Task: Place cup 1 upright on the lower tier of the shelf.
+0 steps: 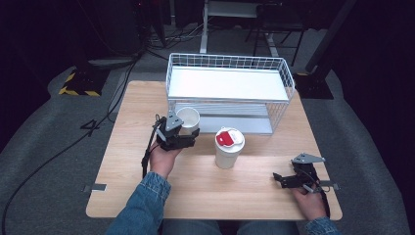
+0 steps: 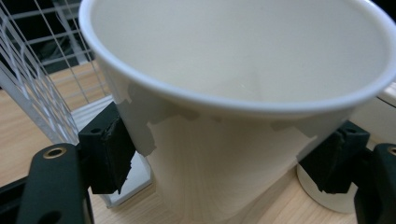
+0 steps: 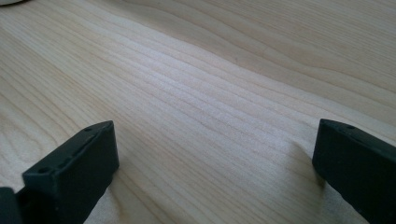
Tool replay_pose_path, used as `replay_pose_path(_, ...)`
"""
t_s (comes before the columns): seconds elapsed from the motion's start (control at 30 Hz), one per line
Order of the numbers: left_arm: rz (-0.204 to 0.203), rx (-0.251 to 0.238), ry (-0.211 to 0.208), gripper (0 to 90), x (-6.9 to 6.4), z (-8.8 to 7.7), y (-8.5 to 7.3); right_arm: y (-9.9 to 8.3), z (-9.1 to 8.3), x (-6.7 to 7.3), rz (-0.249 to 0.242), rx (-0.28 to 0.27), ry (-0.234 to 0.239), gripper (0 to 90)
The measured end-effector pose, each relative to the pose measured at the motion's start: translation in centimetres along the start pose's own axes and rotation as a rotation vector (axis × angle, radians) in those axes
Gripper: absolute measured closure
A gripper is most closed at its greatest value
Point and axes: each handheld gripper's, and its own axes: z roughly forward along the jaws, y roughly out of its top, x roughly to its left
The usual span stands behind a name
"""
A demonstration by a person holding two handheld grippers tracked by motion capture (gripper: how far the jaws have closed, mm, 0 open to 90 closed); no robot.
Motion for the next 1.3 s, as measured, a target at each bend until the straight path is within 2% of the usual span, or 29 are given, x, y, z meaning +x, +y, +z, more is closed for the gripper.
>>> replay_pose_path(0.1, -0.011, 0.011, 0.018, 22.1, 0.6, 0.8, -0.3, 0.0, 0.0, 0.0, 0.0, 0.0, 0.0, 0.4)
replay_pose_path(0.33, 0.01, 0.01, 0.065, 22.1, 1.0, 2.3, -0.6, 0.0, 0.0, 0.0, 0.0, 0.0, 0.0, 0.4)
replay_pose_path(0.37, -0.004, 0.002, 0.072, 22.1, 1.1, 2.8, -0.6, 0.0, 0.0, 0.0, 0.0, 0.0, 0.0, 0.3)
replay_pose_path(0.5, -0.008, 0.011, 0.087, 22.1, 1.3, 3.8, -0.2, 0.0, 0.0, 0.0, 0.0, 0.0, 0.0, 0.4)
replay_pose_path(0.67, -0.007, 0.005, 0.094, 22.1, 1.4, 5.0, 0.3, 0.0, 0.0, 0.0, 0.0, 0.001, -0.001, 0.4)
replay_pose_path(0.9, -0.031, -0.009, 0.102, 22.1, 1.3, 6.6, 0.6, 0.0, 0.0, 0.0, 0.0, 0.0, -0.001, 0.4)
replay_pose_path(1.3, -0.026, -0.009, 0.116, 22.1, 1.0, 8.7, 0.2, 0.0, 0.0, 0.0, 0.001, 0.0, 0.0, 0.4)
